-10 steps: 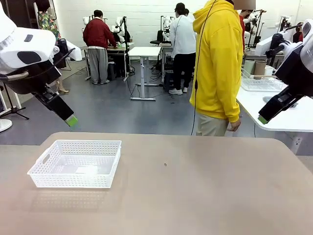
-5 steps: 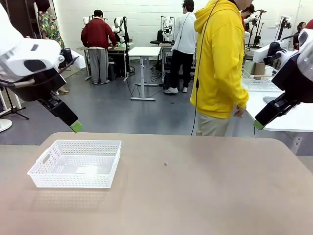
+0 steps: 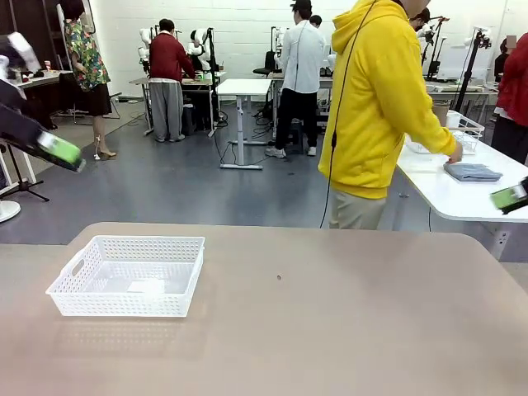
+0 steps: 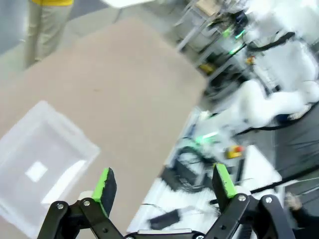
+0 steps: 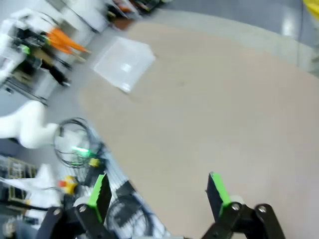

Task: Clean and organize the cups into the basket.
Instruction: Pick up the Organizing basket and move it to the center of the table, then pick up the Reusable plastic cup from the right side of the table and place it inside the Organizing basket.

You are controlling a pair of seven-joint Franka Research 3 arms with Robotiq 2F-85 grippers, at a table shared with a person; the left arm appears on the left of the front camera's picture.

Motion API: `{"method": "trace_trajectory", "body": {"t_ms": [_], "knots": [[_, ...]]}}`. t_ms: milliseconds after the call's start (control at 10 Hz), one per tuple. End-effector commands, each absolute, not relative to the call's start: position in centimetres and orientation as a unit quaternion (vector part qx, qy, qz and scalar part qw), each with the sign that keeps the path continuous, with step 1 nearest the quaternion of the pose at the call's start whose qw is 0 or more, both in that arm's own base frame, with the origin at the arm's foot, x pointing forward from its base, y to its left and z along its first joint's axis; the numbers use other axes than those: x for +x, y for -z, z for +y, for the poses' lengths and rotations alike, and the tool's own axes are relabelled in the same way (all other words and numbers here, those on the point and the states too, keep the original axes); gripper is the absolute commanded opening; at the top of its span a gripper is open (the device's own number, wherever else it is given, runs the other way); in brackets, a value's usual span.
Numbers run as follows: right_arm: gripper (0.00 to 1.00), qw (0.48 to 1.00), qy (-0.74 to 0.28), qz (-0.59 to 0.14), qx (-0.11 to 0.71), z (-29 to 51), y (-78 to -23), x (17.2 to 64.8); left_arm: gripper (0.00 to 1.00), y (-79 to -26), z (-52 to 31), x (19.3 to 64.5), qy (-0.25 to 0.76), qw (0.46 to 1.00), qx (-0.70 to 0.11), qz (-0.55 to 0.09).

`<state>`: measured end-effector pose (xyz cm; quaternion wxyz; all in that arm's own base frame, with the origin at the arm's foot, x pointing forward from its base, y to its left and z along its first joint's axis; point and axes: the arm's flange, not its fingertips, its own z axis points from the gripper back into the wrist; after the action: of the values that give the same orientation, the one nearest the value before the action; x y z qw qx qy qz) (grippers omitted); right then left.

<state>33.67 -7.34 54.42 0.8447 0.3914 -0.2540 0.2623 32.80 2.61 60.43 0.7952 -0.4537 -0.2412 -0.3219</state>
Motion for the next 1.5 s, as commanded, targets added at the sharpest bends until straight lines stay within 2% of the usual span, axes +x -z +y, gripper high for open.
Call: {"method": "trace_trajectory", "body": {"t_ms": [0,300,600,1000,1400], "knots": [[1.0,0.773,-0.119,-0.184,0.596,-10.5,-53.9,34.7,1.0,-60.0,7.0,33.5,0.164,0.825,-0.506,-0.188],[1.0,0.78,-0.057,-0.202,0.59,-15.3,-51.7,33.5,1.0,-57.8,14.1,32.1,0.033,0.884,-0.437,-0.16],[1.0,0.816,-0.013,-0.195,0.544,-18.9,-50.6,32.1,1.0,-57.5,18.9,29.0,-0.022,0.878,-0.441,-0.185],[1.0,0.813,0.03,-0.203,0.545,-24.0,-50.0,28.9,1.0,-56.0,22.6,26.2,-0.05,0.861,-0.467,-0.194],[1.0,0.813,0.035,-0.212,0.541,-24.0,-49.9,28.4,1.0,-56.0,22.8,25.9,-0.057,0.863,-0.463,-0.194]]}}
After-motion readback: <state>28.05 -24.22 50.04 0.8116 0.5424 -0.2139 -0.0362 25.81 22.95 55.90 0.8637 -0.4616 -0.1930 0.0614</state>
